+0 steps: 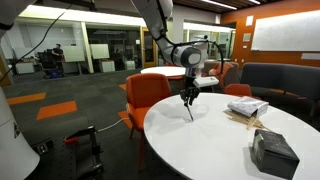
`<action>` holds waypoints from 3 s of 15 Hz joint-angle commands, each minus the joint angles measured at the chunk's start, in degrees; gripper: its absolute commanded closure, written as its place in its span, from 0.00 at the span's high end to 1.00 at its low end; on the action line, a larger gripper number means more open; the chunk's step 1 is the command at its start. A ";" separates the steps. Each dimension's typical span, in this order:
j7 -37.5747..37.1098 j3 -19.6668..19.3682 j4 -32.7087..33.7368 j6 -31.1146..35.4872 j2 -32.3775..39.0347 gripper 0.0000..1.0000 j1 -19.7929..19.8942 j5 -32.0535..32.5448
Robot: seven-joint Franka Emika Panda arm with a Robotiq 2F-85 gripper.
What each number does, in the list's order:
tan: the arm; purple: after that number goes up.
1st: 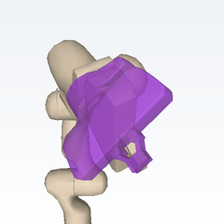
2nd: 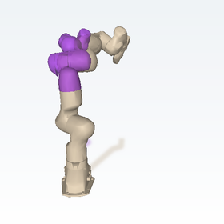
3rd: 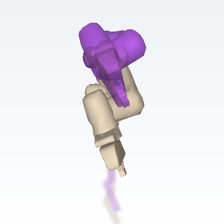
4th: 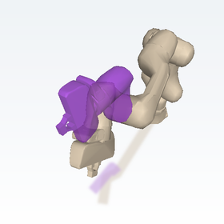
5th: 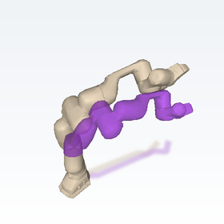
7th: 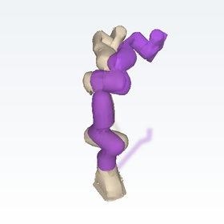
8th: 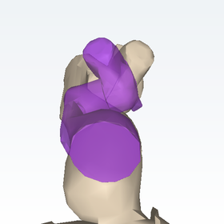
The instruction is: Put the pen in the cup on the table
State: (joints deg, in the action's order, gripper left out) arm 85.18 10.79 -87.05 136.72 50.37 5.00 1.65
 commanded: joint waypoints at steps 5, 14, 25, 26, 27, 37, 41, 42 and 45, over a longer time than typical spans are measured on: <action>0.73 0.12 3.89 -2.85 2.48 0.21 -0.28 1.71; 1.03 0.94 3.10 -1.93 0.93 0.22 0.34 1.05; 1.37 0.85 7.71 -3.16 4.79 0.15 -0.02 1.44; 1.38 0.82 8.27 -3.36 5.35 0.15 -0.14 1.52; 1.59 0.99 8.73 -3.49 5.83 0.14 -0.11 1.44; 1.53 1.12 12.73 -3.55 9.55 0.11 -1.13 1.75; 1.47 1.11 13.50 -3.61 10.49 0.11 -1.29 1.81; 1.43 1.09 13.64 -3.65 10.67 0.10 -1.33 1.83; 1.37 1.08 13.42 -3.30 10.74 0.00 -1.39 1.89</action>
State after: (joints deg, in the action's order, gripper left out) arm 85.49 11.50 -75.53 135.48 60.32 3.61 2.22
